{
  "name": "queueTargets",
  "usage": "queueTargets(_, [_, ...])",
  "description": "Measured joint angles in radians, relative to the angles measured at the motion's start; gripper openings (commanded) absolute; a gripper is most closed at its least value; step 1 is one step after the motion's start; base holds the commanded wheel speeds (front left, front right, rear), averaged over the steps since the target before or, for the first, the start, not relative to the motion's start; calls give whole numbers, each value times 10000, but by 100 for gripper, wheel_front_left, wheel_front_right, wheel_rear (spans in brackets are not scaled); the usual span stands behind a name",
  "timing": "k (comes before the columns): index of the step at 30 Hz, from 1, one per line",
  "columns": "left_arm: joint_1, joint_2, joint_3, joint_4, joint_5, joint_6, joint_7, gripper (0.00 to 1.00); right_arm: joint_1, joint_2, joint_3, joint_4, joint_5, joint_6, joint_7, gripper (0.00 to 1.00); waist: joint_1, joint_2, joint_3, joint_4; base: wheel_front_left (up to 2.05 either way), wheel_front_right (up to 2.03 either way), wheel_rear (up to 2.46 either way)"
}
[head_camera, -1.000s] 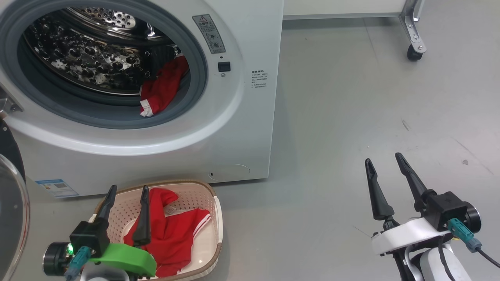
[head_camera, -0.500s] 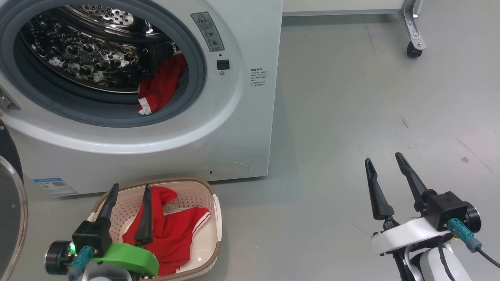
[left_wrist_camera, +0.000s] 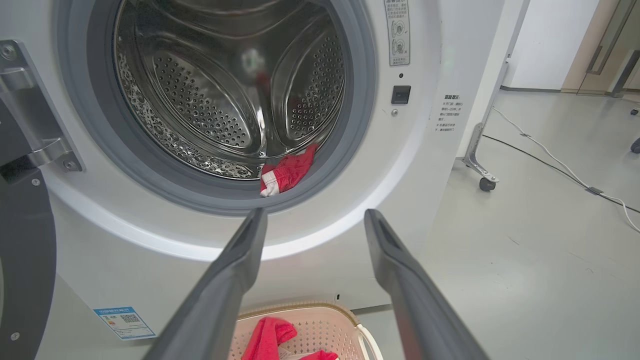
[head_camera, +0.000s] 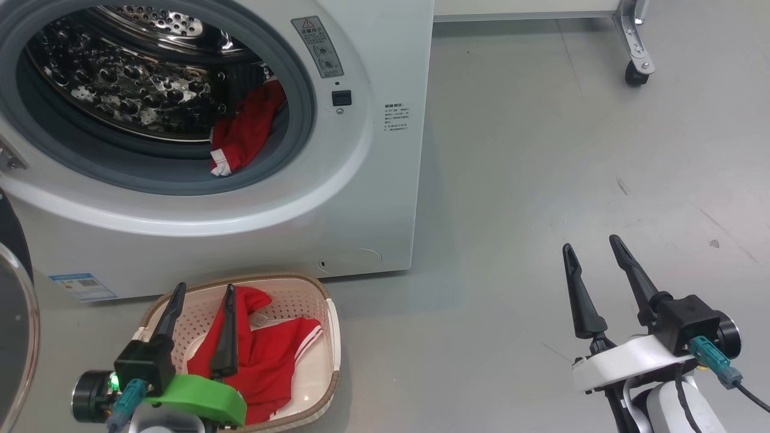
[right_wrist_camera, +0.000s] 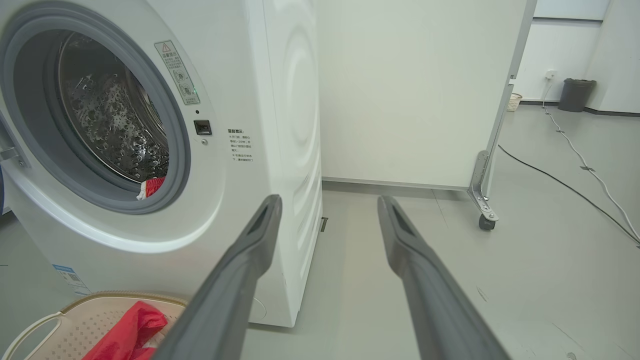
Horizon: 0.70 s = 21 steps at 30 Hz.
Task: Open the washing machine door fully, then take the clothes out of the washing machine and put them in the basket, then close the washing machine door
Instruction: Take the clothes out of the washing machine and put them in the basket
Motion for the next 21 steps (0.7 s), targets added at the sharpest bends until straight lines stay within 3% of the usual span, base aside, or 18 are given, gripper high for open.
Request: queueTargets(21, [-52,90,242,-481,75,261,0,100,-23,19,130,-198,-59,75,0,100,0,0,686,-193,0,0,0])
